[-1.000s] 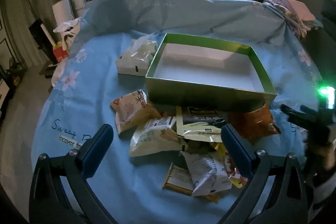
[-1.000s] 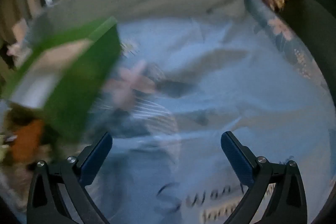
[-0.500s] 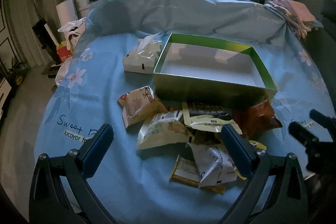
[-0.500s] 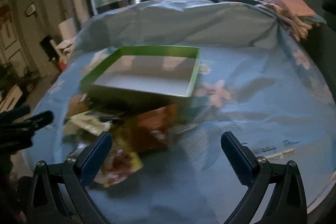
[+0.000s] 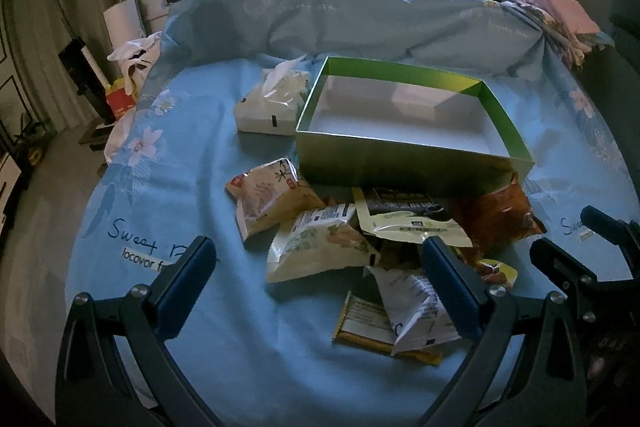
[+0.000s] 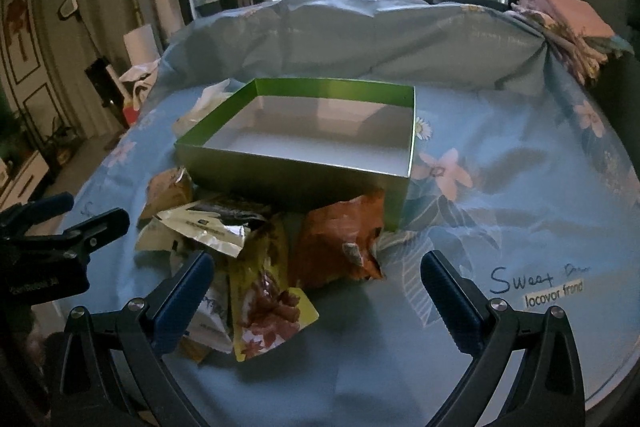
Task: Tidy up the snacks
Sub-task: 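Move the left tool toward the snack pile in front of the box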
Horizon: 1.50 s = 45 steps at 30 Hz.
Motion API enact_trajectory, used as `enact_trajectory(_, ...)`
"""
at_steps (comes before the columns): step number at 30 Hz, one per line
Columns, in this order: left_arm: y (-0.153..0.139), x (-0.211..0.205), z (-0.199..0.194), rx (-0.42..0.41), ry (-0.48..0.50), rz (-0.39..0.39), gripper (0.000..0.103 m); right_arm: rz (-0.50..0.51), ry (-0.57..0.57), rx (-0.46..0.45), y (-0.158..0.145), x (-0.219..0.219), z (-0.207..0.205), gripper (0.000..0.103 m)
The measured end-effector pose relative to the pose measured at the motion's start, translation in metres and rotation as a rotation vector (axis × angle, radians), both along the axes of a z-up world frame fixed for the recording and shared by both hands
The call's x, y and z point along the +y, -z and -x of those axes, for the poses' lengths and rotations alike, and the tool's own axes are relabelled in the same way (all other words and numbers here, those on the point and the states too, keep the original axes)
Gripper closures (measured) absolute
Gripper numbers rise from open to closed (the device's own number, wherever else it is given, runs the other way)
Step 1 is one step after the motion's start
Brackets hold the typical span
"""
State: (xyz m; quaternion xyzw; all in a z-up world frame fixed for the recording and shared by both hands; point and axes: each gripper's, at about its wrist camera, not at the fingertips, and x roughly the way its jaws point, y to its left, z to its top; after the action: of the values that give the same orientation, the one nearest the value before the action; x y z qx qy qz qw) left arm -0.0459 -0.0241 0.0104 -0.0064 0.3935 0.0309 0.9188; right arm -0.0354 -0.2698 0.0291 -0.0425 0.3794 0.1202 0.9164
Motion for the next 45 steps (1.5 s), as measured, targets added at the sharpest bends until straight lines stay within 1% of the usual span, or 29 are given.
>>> enact_trajectory(4,0.003,-0.001,-0.002,0.008,0.006,-0.001,0.000,0.003,0.011,0.013,0.015,0.047,-0.015,0.000)
enact_trajectory(13,0.010,0.000,-0.007,0.020,0.006,-0.009,0.000,-0.013,0.015,0.037,0.025,0.053,-0.021,0.000)
enact_trajectory(24,0.020,0.003,-0.012,0.041,0.003,0.002,0.000,-0.012,0.018,0.053,0.032,0.060,-0.027,0.000)
enact_trajectory(34,0.022,0.005,-0.014,0.049,0.007,0.018,0.000,-0.013,0.018,0.057,0.034,0.062,-0.028,0.000)
enact_trajectory(36,0.023,0.007,-0.015,0.055,0.013,0.045,0.000,-0.013,0.019,0.056,0.033,0.062,-0.027,0.000)
enact_trajectory(39,0.027,0.016,-0.017,0.088,0.038,0.144,0.000,-0.046,0.009,0.067,0.035,0.061,-0.028,0.000)
enact_trajectory(40,0.030,0.021,-0.019,0.110,0.050,0.202,0.000,-0.067,0.002,0.077,0.036,0.060,-0.029,0.000)
enact_trajectory(43,0.038,0.037,-0.022,0.162,0.063,0.336,0.000,-0.145,-0.017,0.101,0.038,0.054,-0.029,0.000)
enact_trajectory(45,0.044,0.043,-0.023,0.186,0.056,0.371,0.000,-0.195,-0.020,0.121,0.041,0.050,-0.029,0.000)
